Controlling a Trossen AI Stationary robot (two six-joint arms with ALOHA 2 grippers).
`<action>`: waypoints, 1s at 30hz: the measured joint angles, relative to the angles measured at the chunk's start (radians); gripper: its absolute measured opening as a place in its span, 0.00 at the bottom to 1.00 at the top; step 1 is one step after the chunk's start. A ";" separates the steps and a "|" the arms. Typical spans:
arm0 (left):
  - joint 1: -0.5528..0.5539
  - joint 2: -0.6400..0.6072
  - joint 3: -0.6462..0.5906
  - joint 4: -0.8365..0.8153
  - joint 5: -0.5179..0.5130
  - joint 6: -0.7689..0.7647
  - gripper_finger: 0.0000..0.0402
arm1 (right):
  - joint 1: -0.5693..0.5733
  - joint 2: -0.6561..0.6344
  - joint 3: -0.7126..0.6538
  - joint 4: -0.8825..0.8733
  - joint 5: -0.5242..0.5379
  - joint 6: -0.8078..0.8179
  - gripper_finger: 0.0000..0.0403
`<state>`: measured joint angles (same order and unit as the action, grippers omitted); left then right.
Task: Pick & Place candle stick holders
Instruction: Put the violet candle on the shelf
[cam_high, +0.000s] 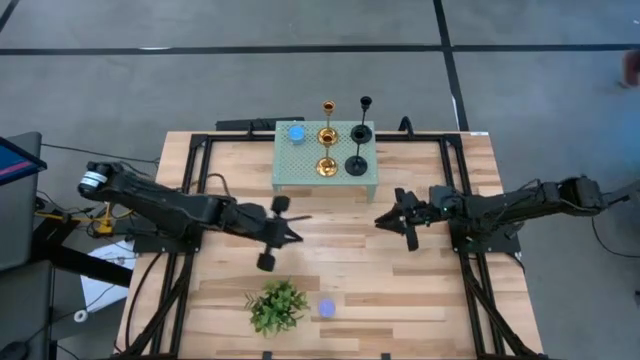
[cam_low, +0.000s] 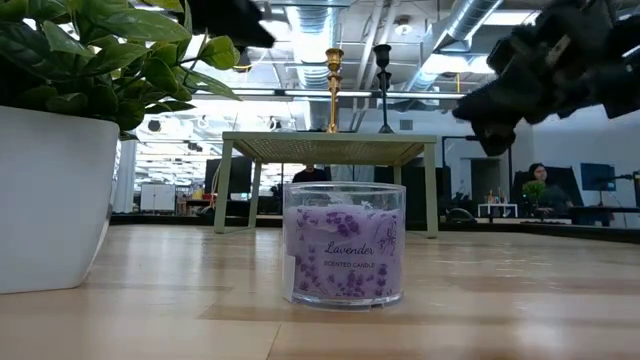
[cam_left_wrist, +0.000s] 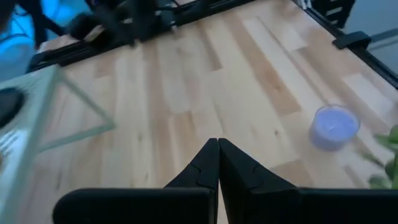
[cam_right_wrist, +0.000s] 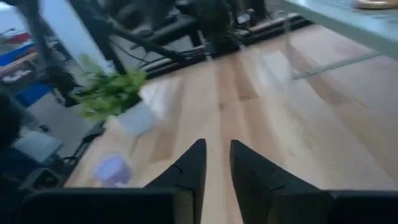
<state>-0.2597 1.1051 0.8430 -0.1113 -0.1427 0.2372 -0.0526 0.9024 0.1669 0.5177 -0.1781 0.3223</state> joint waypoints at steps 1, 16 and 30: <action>0.008 -0.033 -0.029 0.004 -0.001 0.000 0.01 | 0.026 0.000 0.007 -0.002 0.023 0.008 0.14; 0.075 -0.472 -0.427 0.109 0.005 -0.093 0.01 | 0.328 0.284 0.353 -0.259 0.342 0.201 0.04; 0.075 -0.522 -0.452 0.108 0.045 -0.108 0.02 | 0.455 0.666 0.704 -0.518 0.335 0.596 0.00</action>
<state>-0.1844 0.5835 0.3908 -0.0034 -0.0975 0.1287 0.4025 1.5686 0.8704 0.0000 0.1570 0.9187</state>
